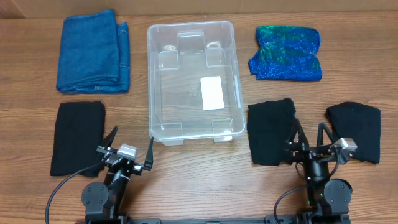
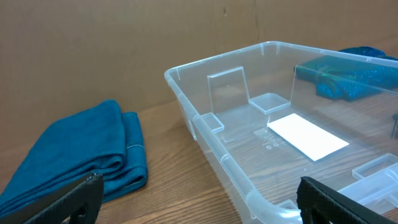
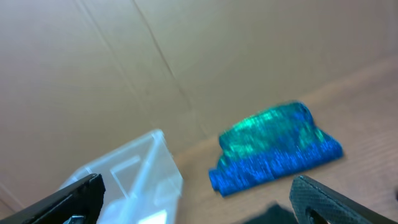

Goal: Pack container

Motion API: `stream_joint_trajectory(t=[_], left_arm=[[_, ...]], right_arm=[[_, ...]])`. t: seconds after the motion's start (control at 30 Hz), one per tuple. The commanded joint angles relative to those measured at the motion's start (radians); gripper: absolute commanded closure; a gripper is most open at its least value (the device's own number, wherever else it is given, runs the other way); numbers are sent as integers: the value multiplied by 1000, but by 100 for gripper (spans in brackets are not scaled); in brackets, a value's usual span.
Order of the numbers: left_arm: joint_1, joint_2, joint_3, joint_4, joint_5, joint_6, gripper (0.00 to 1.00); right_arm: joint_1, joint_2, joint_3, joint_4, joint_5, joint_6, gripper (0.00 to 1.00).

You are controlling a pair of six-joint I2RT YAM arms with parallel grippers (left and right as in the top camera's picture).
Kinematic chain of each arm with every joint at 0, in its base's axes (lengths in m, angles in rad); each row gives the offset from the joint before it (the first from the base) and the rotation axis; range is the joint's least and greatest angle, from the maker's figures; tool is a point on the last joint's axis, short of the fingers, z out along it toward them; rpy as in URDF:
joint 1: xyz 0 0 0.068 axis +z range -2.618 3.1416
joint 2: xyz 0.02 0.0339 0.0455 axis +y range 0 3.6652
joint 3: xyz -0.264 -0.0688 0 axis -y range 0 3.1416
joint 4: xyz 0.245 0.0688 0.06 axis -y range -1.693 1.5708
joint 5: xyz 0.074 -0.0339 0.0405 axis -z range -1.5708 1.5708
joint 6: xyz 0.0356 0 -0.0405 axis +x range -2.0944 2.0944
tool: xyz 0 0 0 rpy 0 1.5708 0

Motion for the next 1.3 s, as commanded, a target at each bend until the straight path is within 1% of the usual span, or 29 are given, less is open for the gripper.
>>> stream_joint_trajectory(t=[0.0, 0.03, 0.1, 0.17, 0.2, 0.3, 0.37, 0.43, 0.5, 0.53, 0.57, 0.63, 0.67, 0.73, 0.8, 0.87, 0.93, 0.97, 1.0, 1.1, 1.27], left_arm=[[5, -9, -4, 0, 1, 19, 0], [5, -9, -4, 0, 1, 19, 0], [5, -9, -4, 0, 1, 19, 0], [5, -9, -4, 0, 1, 19, 0], [5, -9, -4, 0, 1, 19, 0], [5, -9, -4, 0, 1, 19, 0], [5, -9, -4, 0, 1, 19, 0], [5, -9, -4, 0, 1, 19, 0], [5, -9, -4, 0, 1, 19, 0], [5, -9, -4, 0, 1, 19, 0], [5, -9, -4, 0, 1, 19, 0], [5, -9, -4, 0, 1, 19, 0], [5, -9, -4, 0, 1, 19, 0], [5, -9, -4, 0, 1, 19, 0], [5, -9, -4, 0, 1, 19, 0], [5, -9, -4, 0, 1, 19, 0], [5, -9, -4, 0, 1, 19, 0], [5, -9, -4, 0, 1, 19, 0], [5, -9, -4, 0, 1, 19, 0], [5, -9, -4, 0, 1, 19, 0], [5, -9, -4, 0, 1, 19, 0]], right_arm=[[3, -8, -11, 146, -93, 14, 0], [4, -8, -11, 243, -147, 13, 0], [4, -8, -10, 359, -157, 10, 0], [3, -8, -10, 436, -156, 3, 0], [3, -5, -6, 468, -157, -33, 0], [3, 32, 48, 474, -157, -145, 0], [3, 137, 153, 473, -156, -249, 0], [3, 300, 303, 447, -156, -312, 0], [3, 454, 449, 373, -157, -348, 0], [2, 561, 562, 294, -156, -403, 0], [-5, 670, 679, 206, -156, -442, 0], [-33, 841, 892, 13, -165, -448, 0], [-78, 975, 1070, -159, -204, -448, 0], [-171, 1160, 1308, -375, -342, -468, 0], [-294, 1361, 1556, -566, -554, -492, 0], [-385, 1517, 1728, -676, -731, -492, 0], [-439, 1629, 1814, -727, -867, -492, 0], [-452, 1675, 1823, -728, -909, -492, 0], [-453, 1707, 1823, -732, -900, -499, 0], [-413, 1795, 1823, -801, -871, -626, 0], [-389, 1834, 1821, -766, -723, -626, 0]])
